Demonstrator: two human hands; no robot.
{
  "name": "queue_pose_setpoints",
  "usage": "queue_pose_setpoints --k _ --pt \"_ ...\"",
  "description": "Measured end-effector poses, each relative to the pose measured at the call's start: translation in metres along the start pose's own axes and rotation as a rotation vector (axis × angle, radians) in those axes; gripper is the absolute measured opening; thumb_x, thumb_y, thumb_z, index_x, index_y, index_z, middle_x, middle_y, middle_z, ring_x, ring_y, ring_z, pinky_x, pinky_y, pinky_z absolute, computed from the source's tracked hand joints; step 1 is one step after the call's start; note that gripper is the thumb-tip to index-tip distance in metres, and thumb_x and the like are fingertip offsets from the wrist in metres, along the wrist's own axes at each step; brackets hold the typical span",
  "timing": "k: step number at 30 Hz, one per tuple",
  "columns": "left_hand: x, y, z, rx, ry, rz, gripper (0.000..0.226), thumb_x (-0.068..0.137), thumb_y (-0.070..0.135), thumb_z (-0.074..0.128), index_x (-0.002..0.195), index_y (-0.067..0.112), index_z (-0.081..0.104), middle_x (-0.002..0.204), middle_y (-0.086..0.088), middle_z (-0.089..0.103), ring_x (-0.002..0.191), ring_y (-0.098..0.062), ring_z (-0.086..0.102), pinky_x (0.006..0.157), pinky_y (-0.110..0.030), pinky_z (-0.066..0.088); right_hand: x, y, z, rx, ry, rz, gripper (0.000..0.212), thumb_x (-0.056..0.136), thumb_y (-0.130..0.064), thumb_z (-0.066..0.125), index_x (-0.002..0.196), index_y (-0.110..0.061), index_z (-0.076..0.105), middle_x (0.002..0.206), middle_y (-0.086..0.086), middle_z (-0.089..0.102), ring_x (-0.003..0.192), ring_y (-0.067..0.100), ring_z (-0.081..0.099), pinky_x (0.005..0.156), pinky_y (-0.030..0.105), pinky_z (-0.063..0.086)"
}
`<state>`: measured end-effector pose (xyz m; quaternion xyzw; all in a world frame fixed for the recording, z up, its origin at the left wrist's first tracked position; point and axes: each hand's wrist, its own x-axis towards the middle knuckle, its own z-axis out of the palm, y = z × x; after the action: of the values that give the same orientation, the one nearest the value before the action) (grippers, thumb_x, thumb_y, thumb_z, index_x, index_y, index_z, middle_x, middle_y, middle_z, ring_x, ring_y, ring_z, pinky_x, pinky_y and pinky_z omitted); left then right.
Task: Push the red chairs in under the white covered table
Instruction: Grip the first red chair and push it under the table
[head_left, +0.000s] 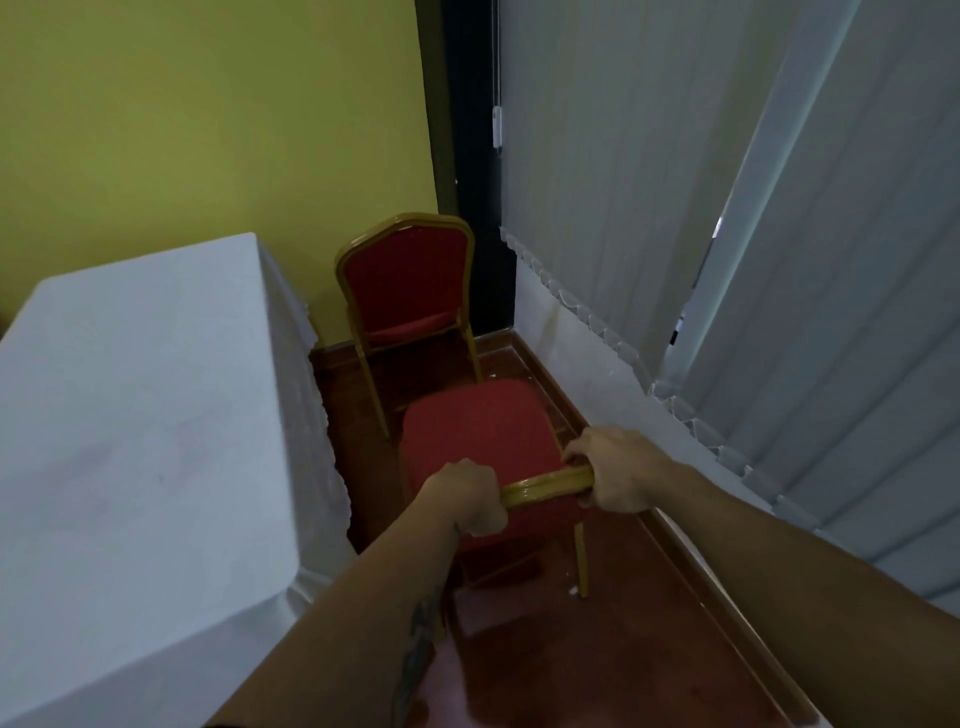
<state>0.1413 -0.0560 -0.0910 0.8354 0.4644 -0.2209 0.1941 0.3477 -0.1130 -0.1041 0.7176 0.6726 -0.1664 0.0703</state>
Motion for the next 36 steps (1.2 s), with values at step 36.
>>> queue_pose_setpoints --k 36 --pt "0.032 0.019 0.018 -0.215 -0.02 -0.261 0.022 0.081 0.02 0.063 0.102 0.014 0.064 0.097 -0.006 0.07 0.088 -0.021 0.071 0.069 -0.03 0.058 0.073 0.03 0.006 1.693 -0.084 0.391 0.081 0.074 -0.026 0.079 0.142 -0.005 0.039 0.112 0.019 0.07 0.092 0.037 0.075 0.065 0.053 0.065"
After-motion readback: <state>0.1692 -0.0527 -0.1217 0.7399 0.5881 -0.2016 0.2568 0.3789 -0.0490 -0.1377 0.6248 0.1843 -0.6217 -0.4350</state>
